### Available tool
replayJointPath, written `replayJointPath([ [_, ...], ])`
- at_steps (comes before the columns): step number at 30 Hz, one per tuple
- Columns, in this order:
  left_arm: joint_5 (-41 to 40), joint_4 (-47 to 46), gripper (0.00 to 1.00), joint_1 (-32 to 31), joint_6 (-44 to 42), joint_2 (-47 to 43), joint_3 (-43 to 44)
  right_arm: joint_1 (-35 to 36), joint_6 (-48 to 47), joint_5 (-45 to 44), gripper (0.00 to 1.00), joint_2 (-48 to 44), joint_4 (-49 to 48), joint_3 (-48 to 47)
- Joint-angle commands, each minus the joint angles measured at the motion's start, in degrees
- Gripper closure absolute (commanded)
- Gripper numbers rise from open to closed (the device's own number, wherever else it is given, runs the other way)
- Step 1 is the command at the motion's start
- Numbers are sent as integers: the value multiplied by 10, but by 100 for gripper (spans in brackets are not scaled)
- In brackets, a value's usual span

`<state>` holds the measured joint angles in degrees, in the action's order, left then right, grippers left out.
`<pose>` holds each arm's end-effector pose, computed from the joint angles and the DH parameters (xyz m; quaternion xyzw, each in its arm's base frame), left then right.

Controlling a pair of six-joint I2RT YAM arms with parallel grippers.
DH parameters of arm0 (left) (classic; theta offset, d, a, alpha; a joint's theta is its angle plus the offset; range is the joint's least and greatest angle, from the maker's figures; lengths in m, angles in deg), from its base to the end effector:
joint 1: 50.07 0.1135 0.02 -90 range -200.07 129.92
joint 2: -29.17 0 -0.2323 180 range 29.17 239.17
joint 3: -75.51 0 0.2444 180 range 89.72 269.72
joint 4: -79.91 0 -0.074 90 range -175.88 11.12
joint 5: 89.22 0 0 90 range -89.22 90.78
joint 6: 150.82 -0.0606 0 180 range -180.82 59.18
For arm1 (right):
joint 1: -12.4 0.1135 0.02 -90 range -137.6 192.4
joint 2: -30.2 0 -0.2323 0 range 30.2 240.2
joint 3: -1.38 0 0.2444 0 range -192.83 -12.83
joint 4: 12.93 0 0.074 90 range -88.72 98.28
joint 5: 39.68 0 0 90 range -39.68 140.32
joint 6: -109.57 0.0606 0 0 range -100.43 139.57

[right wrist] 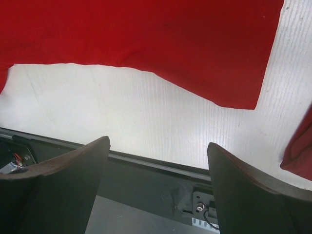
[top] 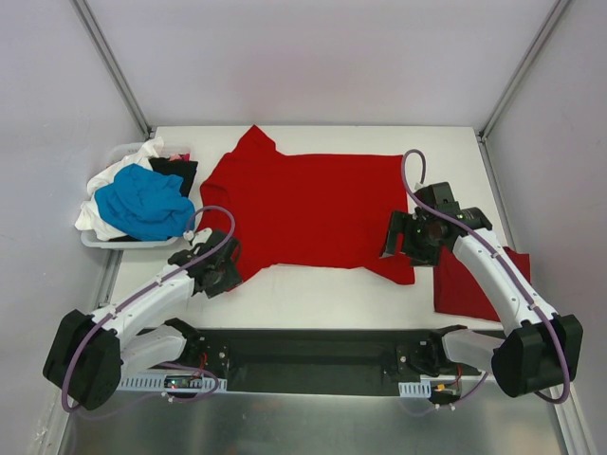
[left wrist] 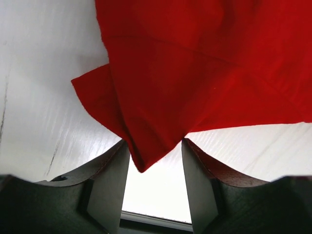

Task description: Fold and stack the t-shirts

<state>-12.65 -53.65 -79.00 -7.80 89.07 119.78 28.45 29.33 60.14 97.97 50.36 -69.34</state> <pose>0.1828 -0.0850 0.1312 -0.2287 0.9367 -0.0715 0.2554 0.2301 0.0769 0.2249 -0.0747 0.9605 0.1376 0.2301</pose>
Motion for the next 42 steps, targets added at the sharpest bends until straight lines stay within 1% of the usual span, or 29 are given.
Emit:
replayJointPath([
  [1, 10, -15, 55, -4, -26, 1, 25, 4, -4, -6, 15, -6, -3, -18],
  [3, 4, -13, 58, -5, -31, -9, 31, 4, -5, -7, 15, -2, -3, -21],
  [4, -9, -10, 62, -4, -31, -16, 36, 4, -6, -8, 15, -1, -3, -21],
  [5, -15, -9, 69, -4, -30, -27, 38, 3, -8, -9, 15, -1, -4, -21],
  [6, -22, -9, 80, -4, -30, -29, 39, 4, -8, -9, 15, 1, -3, -21],
  [7, -26, -9, 100, -3, -31, -29, 43, 4, -8, -9, 15, 0, -3, -21],
  [9, -19, -8, 100, 4, -40, -8, 54, 4, -11, -9, 15, 2, -2, -22],
  [12, -7, -5, 100, 5, -51, 25, 104, 4, -14, -11, 15, 3, 1, -23],
  [13, -8, -5, 100, 5, -51, 29, 131, 4, -15, -13, 15, 2, 1, -24],
  [15, -14, -4, 100, 5, -55, 42, 158, 4, -15, -16, 15, 0, 2, -23],
  [16, -15, -3, 100, 6, -61, 48, 189, 4, -15, -16, 15, -2, 3, -21],
  [18, -15, -2, 100, 9, -84, 77, 238, 3, -14, -16, 15, -4, 3, -19],
  [20, -9, -1, 100, 18, -104, 115, 268, 3, -14, -16, 15, -5, 2, -18],
  [24, 24, 4, 100, 51, -121, 183, 338, 3, -11, -18, 15, -7, 2, -18],
  [29, 53, 6, 100, 111, -138, 283, 386, 3, -9, -18, 15, -11, 4, -17],
  [35, 66, 7, 100, 175, -175, 379, 446, 3, -9, -26, 15, -8, 15, -29],
  [38, 81, 11, 100, 196, -192, 412, 476, 3, -11, -29, 15, -11, 19, -25],
  [41, 100, 24, 100, 197, -208, 424, 498, 2, -12, -22, 14, -14, 19, -18],
  [42, 104, 28, 96, 197, -210, 421, 504, 3, -11, -20, 15, -15, 20, -18],
])
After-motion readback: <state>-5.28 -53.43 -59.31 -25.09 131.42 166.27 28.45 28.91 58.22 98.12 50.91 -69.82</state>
